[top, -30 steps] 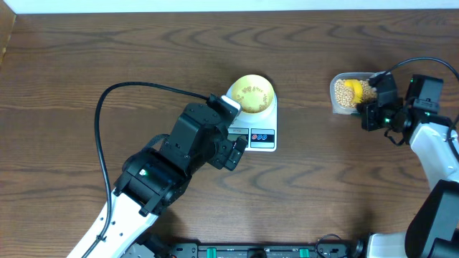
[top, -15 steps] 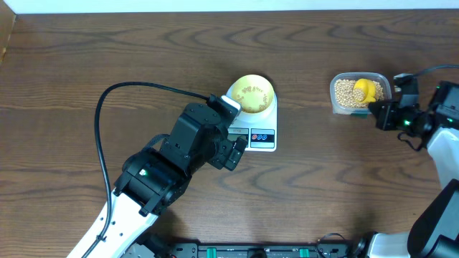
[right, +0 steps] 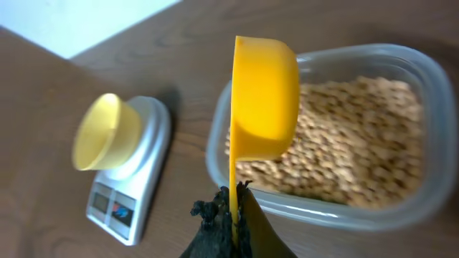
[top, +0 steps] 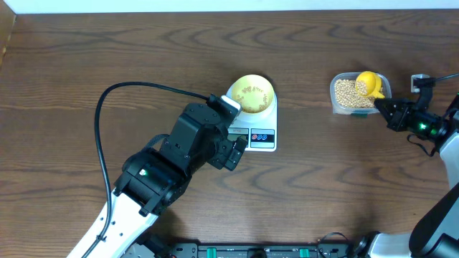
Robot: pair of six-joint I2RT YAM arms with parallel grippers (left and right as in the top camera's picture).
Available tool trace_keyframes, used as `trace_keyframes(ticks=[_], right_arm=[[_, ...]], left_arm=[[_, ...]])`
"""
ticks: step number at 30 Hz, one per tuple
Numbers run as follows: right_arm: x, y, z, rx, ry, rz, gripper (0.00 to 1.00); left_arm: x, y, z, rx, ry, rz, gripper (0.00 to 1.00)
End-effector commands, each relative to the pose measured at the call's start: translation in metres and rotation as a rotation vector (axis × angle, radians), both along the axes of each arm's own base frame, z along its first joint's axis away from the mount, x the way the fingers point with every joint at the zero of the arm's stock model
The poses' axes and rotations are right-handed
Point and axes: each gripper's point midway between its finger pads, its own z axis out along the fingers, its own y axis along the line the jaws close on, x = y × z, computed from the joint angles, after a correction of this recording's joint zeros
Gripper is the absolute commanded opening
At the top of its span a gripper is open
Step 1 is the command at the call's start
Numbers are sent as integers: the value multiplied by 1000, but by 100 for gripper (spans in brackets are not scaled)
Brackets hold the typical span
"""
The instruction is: Scoop item into bowl and weigh 50g on scale
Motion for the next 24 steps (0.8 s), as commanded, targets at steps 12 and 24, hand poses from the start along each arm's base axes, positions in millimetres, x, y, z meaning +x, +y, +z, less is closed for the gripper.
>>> trace_keyframes(ticks=[12, 24], right_arm=[[11, 55, 25, 152, -27, 132, 1], [35, 123, 32, 136, -10, 177, 1]], left_arm=[[0, -1, -2, 8, 5, -17, 97], [0, -1, -2, 8, 5, -16, 97]])
